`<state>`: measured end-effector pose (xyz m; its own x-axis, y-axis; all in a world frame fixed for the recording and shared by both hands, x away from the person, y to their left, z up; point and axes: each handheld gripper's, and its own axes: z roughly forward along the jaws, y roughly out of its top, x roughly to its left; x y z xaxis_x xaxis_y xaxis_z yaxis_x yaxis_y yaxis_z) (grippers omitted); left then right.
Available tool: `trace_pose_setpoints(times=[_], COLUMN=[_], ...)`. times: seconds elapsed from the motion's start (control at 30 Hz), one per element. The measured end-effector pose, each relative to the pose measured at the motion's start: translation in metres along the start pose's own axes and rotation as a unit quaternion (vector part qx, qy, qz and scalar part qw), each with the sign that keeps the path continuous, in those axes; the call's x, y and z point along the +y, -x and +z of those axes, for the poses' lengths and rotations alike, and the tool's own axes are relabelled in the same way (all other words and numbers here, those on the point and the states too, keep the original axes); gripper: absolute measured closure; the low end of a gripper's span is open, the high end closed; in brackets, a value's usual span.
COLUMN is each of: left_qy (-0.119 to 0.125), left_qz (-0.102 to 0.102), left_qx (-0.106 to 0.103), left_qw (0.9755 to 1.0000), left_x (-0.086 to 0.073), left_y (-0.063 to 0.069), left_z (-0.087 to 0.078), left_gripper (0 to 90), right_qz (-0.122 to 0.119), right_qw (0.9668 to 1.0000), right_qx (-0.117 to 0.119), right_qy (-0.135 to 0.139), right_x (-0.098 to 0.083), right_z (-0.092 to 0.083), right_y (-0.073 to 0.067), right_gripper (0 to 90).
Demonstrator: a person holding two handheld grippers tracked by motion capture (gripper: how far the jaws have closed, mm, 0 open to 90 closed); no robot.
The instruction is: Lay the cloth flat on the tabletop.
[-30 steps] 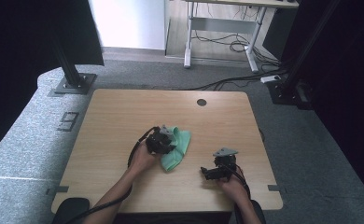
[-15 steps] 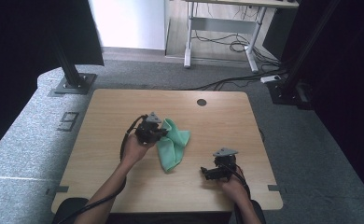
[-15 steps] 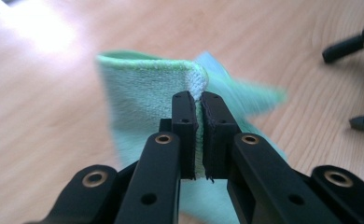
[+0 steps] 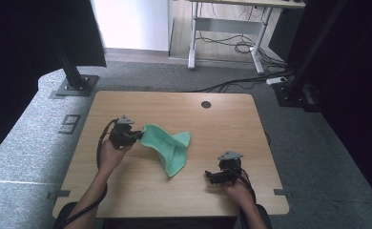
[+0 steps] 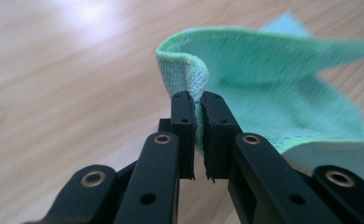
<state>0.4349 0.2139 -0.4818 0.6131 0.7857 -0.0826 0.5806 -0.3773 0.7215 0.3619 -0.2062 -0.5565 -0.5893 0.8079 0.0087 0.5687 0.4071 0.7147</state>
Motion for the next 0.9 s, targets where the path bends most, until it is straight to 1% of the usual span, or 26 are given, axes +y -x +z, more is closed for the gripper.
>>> trace_pose_setpoints(times=[0.1, 0.23, 0.3, 0.33, 0.4, 0.47, 0.5, 0.53, 0.63, 0.7, 0.77, 0.83, 0.9], left_qy=[-0.014, -0.031, -0.039, -0.047, -0.054, -0.045, -0.038, -0.033, -0.016, -0.005, 0.005, 0.012, 0.011], left_qz=[-0.011, -0.025, -0.031, -0.031, -0.029, -0.027, -0.026, -0.023, -0.009, -0.004, -0.002, 0.012, 0.03], left_qx=[0.008, 0.012, 0.011, 0.011, 0.02, 0.024, 0.023, 0.024, 0.026, 0.023, 0.012, -0.007, -0.024], left_qw=[0.9998, 0.9991, 0.9987, 0.9984, 0.9979, 0.9983, 0.9987, 0.9989, 0.9995, 0.9997, 0.9999, 0.9998, 0.9992], left_x=[-0.017, -0.037, -0.044, -0.047, -0.05, -0.046, -0.043, -0.039, -0.024, -0.013, -0.005, 0.005, 0.014], left_y=[-0.008, -0.016, -0.018, -0.02, -0.02, -0.019, -0.018, -0.017, -0.013, -0.01, -0.007, 0.003, 0.016], left_z=[0.001, 0.006, 0.009, 0.011, 0.013, 0.01, 0.007, 0.004, -0.009, -0.016, -0.019, -0.017, -0.01], left_gripper=[82.6, 80.4, 79.0, 78.0, 72.6, 61.8, 57.7, 51.8, 50.2, 48.7, 47.2, 46.0, 44.7], right_qz=[-0.001, 0.0, 0.0, 0.0, 0.0, 0.0, -0.001, 0.0, 0.0, -0.001, 0.0, -0.001, 0.0], right_qw=[1.0, 1.0, 1.0, 1.0, 1.0, 1.0, 1.0, 1.0, 1.0, 1.0, 1.0, 1.0, 1.0], right_qx=[0.0, 0.0, 0.0, 0.0, 0.0, 0.0, 0.0, 0.0, 0.0, 0.0, 0.0, 0.0, 0.0], right_qy=[0.0, 0.0, 0.0, 0.0, 0.0, 0.0, 0.0, 0.0, 0.0, 0.0, 0.0, 0.0, 0.0], right_x=[0.0, 0.0, 0.0, 0.0, 0.0, 0.0, 0.0, 0.0, 0.0, 0.0, 0.0, 0.0, 0.0], right_z=[0.0, 0.0, 0.0, 0.0, 0.0, 0.0, 0.0, 0.0, 0.0, 0.0, 0.0, 0.0, 0.0], right_y=[0.0, 0.0, 0.0, 0.0, 0.0, 0.0, 0.0, 0.0, 0.0, 0.0, 0.0, 0.0, 0.0], right_gripper=[0.0, 0.0, 0.0, 0.0, 0.0, 0.0, 0.0, 0.0, 0.0, 0.0, 0.0, 0.0, 0.0])
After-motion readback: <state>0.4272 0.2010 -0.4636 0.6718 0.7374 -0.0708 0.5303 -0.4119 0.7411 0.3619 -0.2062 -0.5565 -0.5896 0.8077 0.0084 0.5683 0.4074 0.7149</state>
